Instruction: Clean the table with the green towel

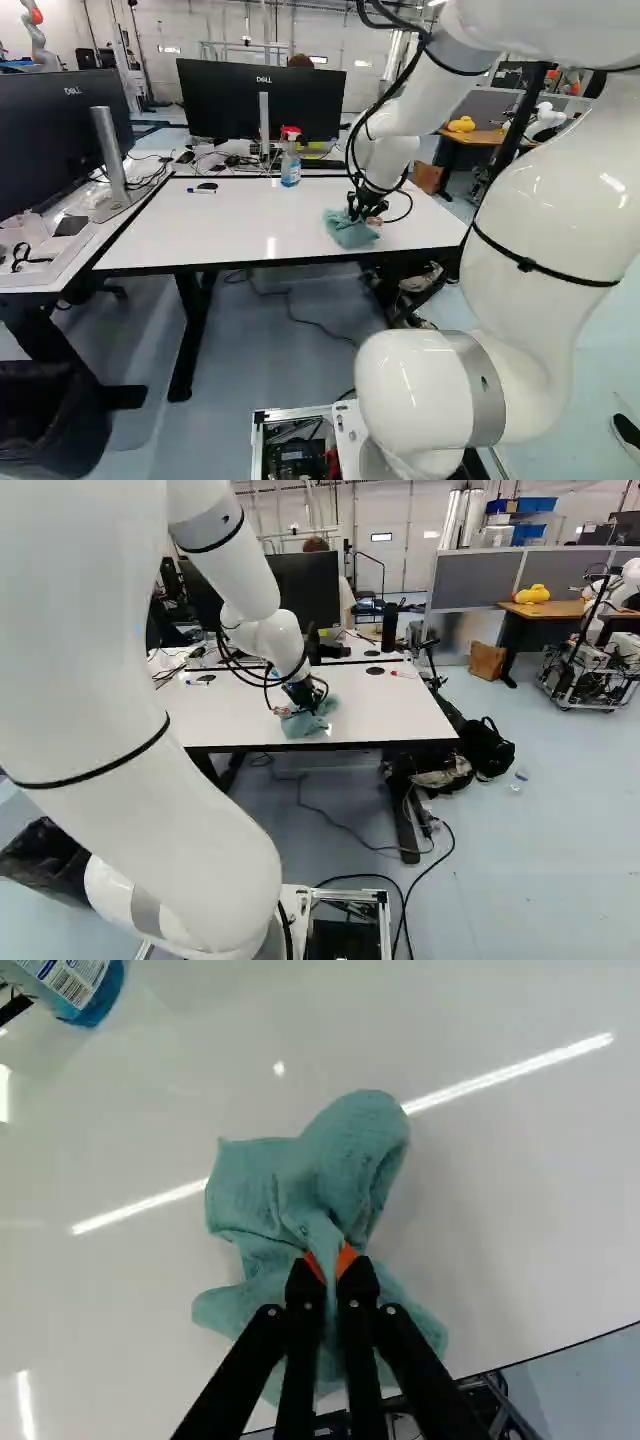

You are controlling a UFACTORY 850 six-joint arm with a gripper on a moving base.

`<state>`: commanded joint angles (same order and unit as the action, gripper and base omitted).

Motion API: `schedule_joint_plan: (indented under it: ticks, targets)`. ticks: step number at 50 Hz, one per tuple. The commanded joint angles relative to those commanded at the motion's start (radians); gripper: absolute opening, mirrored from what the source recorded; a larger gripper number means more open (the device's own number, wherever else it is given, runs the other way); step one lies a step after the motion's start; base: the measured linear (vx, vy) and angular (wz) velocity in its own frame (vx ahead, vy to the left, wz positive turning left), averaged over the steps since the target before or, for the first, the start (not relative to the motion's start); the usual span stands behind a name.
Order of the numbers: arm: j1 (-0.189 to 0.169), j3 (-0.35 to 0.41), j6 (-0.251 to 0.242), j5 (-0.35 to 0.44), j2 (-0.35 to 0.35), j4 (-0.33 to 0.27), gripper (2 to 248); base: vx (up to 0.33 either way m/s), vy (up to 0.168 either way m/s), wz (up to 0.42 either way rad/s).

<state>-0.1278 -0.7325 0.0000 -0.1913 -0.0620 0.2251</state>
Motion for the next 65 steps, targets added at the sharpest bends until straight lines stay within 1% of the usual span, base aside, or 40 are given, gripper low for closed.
schedule_joint_plan:
  ticks: [31, 37, 47, 57, 65]
  targets:
    - [-0.107, -0.094, 0.000, 0.000, -0.085, 0.000, 30, 0.000, 0.000, 0.000]
    - [-0.119, -0.118, 0.000, 0.000, -0.107, 0.000, 30, 0.000, 0.000, 0.000]
    - [-0.124, -0.169, 0.000, 0.000, -0.151, 0.000, 30, 0.000, 0.000, 0.000]
    - [-0.114, -0.219, 0.000, 0.000, -0.193, 0.000, 30, 0.000, 0.000, 0.000]
    - [-0.100, -0.257, 0.000, 0.000, -0.224, 0.000, 30, 0.000, 0.000, 0.000]
